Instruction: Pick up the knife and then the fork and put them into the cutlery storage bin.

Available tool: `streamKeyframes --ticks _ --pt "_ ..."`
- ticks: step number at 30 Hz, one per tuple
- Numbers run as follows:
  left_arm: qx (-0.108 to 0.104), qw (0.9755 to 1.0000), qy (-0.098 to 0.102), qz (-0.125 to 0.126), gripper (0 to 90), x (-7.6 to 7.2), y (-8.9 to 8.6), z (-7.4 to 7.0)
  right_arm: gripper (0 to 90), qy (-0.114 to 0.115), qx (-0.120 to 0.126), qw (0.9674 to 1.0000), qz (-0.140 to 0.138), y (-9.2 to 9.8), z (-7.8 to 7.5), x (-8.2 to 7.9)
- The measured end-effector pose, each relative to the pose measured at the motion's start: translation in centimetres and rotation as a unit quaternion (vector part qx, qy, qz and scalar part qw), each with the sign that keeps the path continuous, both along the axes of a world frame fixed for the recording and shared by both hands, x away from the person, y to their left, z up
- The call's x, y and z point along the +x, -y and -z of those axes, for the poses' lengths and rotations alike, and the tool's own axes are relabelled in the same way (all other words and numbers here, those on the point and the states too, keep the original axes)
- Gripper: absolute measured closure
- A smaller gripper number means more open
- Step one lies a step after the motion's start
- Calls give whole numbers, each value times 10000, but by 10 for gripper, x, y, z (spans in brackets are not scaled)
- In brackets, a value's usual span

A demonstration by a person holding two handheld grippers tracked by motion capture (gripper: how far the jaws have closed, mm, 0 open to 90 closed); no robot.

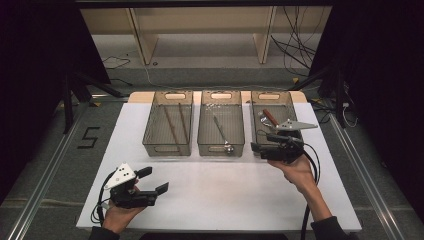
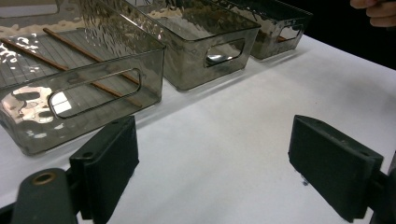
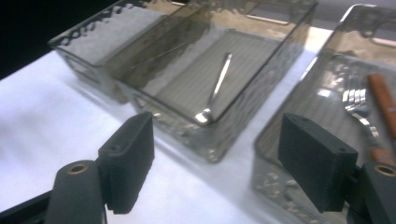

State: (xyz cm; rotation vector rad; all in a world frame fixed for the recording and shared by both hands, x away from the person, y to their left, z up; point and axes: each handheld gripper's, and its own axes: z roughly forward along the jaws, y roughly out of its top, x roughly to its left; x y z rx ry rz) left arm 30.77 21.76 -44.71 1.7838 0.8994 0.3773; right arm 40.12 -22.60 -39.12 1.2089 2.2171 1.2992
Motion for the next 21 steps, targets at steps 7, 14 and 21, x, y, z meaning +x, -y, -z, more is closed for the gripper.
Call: streamKeyframes --ticks 7,14,21 --pt "0 10000 -14 4 155 1 0 0 277 117 105 9998 -98 -1 15 -17" --pt "-6 10000 -21 5 155 1 0 0 260 224 192 9993 -212 -2 21 -32" --pt "18 10000 -30 38 155 1 1 0 221 346 259 9988 -243 -4 25 -44"
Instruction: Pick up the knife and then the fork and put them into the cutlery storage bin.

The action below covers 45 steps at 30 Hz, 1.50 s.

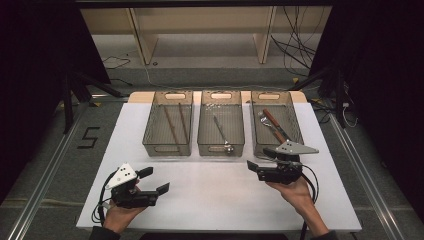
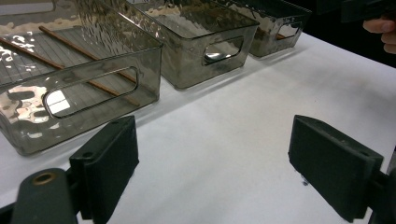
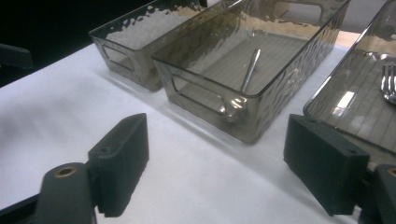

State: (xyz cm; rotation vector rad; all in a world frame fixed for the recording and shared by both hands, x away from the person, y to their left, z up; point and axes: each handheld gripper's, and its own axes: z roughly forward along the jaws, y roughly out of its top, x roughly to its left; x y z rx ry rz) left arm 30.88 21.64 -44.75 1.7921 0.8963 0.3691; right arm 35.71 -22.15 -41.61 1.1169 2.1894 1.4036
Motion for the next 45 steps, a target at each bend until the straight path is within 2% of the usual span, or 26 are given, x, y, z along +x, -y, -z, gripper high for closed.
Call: streamKeyframes --ticks 7,21,26,32,45 --pt "-4 10000 3 15 155 -1 1 0 220 33 152 9999 -21 5 7 -17" --pt "-89 9999 -36 29 155 -1 -1 -1 216 26 218 9998 10 9 24 -43" --pt "-85 9999 -35 44 155 -2 0 -1 212 44 253 9996 106 13 30 -46" --pt "-82 9999 -45 48 155 -2 -1 -1 188 -27 140 9998 105 13 37 -49" --pt "-57 9999 -49 86 155 -2 1 0 175 86 12 9998 205 13 37 -51"
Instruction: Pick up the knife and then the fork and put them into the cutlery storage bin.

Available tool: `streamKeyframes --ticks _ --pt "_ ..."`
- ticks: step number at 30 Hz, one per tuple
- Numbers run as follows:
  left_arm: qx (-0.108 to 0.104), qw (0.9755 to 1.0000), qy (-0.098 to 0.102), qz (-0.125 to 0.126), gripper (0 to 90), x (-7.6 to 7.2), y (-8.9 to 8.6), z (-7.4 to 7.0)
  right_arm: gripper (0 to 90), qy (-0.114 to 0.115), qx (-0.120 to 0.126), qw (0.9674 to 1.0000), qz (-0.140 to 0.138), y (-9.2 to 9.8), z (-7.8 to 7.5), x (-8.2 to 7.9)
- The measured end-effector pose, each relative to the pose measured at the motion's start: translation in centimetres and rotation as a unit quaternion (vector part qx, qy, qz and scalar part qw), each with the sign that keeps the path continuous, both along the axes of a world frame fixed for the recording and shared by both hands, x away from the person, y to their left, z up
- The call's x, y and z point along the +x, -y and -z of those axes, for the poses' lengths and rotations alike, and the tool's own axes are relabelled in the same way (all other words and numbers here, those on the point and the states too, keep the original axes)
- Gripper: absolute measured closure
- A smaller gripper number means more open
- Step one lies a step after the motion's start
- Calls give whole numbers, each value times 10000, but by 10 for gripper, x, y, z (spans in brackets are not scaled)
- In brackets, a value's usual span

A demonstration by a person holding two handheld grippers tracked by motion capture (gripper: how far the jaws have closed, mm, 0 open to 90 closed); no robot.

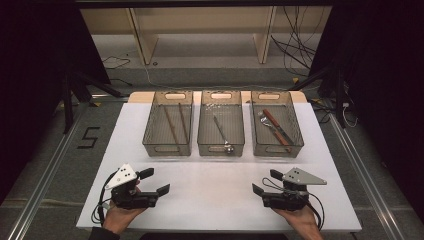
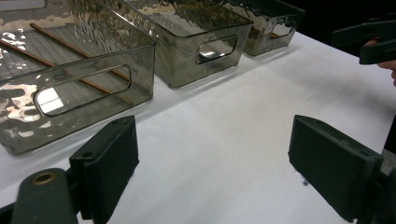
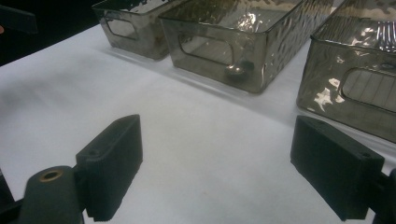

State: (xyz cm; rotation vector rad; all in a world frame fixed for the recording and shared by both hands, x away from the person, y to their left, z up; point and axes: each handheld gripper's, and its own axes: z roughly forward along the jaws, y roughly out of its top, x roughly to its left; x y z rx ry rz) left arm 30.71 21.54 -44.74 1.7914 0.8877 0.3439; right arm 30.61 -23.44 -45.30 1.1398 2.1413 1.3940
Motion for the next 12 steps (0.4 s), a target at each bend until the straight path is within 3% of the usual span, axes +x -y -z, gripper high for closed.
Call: streamKeyframes --ticks 12 --pt "10 10000 -10 17 155 0 0 0 174 33 -19 10000 31 0 -1 0"
